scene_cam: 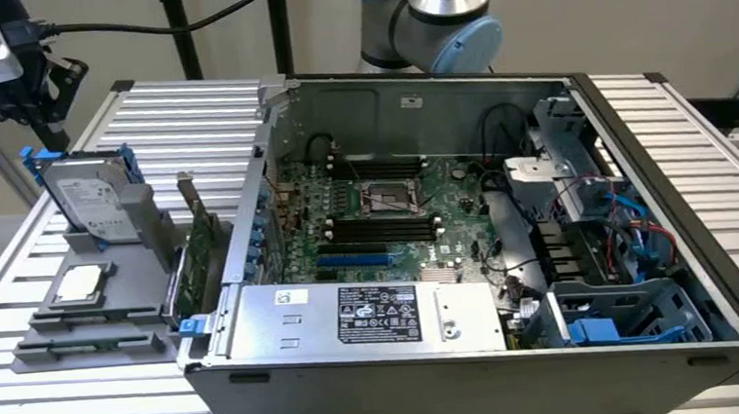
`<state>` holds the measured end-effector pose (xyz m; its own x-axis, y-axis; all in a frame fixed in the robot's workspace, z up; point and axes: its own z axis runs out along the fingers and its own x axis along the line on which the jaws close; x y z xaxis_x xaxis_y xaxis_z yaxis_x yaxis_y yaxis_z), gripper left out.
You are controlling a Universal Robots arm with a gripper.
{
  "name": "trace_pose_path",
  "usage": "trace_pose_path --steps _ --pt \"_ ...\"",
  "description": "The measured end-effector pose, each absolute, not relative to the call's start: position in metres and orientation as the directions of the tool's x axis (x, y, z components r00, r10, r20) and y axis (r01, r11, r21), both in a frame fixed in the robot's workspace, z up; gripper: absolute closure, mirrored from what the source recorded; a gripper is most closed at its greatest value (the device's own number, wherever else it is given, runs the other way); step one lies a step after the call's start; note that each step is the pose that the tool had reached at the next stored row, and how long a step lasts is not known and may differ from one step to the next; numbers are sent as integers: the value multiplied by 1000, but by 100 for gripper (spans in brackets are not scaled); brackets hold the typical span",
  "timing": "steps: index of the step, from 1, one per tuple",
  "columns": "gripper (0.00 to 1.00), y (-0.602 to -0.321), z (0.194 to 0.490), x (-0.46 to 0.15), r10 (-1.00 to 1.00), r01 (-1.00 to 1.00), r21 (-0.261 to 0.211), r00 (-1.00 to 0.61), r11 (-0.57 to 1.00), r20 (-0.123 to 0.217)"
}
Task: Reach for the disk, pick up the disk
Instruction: 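Pick up the disk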
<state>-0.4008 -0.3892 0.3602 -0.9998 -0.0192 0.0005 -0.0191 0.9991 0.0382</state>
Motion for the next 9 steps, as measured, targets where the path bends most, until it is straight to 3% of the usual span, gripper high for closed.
trace_pose_path --steps 9 --pt "89 -368 360 -419 -19 -19 36 -1000 999 0"
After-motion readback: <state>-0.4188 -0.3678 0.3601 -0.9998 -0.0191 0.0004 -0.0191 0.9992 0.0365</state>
